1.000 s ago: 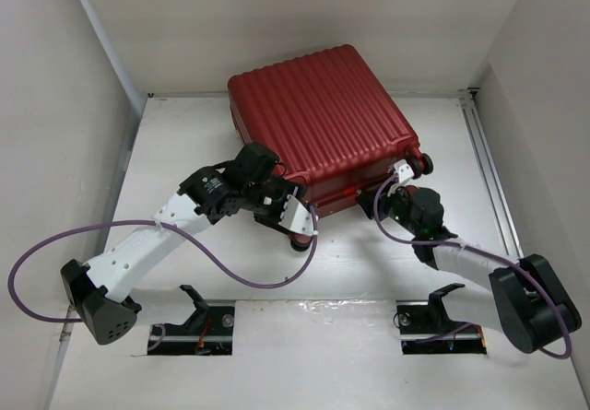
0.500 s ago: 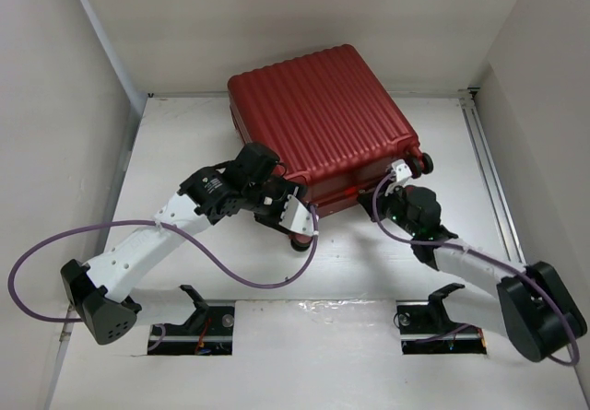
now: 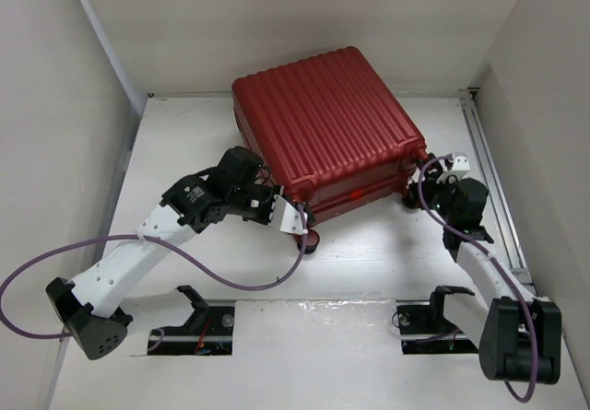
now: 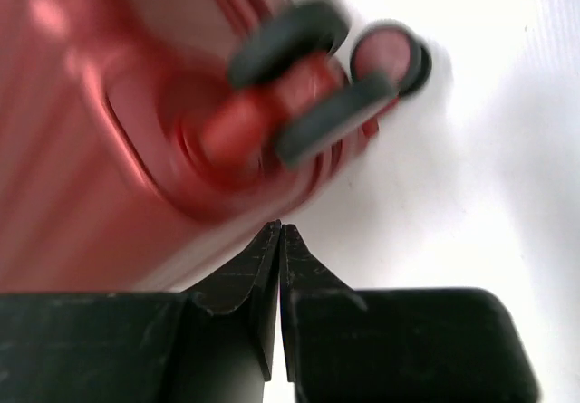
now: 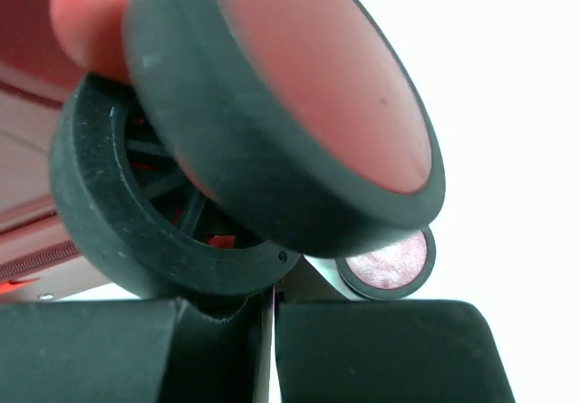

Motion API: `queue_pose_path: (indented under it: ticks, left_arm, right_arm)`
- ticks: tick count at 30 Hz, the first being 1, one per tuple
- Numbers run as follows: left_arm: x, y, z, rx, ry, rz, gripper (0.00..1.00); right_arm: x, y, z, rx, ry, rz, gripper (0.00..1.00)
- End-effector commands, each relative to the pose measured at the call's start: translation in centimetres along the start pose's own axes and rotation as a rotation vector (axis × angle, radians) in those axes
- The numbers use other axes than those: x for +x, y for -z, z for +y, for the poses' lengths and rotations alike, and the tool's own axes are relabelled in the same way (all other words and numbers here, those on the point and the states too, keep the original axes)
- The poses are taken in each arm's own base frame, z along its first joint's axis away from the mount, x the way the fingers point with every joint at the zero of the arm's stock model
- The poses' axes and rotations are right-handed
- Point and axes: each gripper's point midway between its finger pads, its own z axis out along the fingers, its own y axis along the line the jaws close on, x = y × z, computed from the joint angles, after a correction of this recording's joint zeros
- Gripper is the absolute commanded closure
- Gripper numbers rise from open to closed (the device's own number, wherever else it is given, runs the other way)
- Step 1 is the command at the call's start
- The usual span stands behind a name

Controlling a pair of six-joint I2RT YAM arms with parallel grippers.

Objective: Pack the luggage

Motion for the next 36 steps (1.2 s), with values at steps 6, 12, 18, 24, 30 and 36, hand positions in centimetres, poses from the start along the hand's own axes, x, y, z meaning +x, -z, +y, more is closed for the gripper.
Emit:
queue_pose_path:
  ticks: [6,12,18,24,30,36]
  left_arm:
    - [3.3,1.0,-1.9,-0.004,0.123,0.102,1.00]
    - [-1.0,2.6,2.2,-0.174,0.298,-0.076,0.96]
    - [-6.1,2.2,3.8,-0.201,0.961,-0.276,0.71]
    - [-9.3,-1.3,-0.9,-0.051,1.238,-0.201,0.00]
    - [-7.2,-3.2,0.5,-0.198,1.442,-0.091,0.00]
    - [-5.3,-4.7,2.1,-0.333,1.503,-0.028,0.00]
  right_arm:
    - [-3.7,1.6,-7.8,0.250,0.020,-0.050,1.00]
    - [-5.0,0.9,-3.4,0.061,0.102,-0.079,1.00]
    - [-2.5,1.1,-1.2,0.029,0.076,-0.054,1.00]
    - [-1.5,1.7,-1.0,0.032,0.065,-0.042,1.00]
    - [-0.8,2.3,-1.2,0.050,0.065,-0.044,1.00]
    - [-0.2,2.7,-1.3,0.061,0.045,-0.043,1.00]
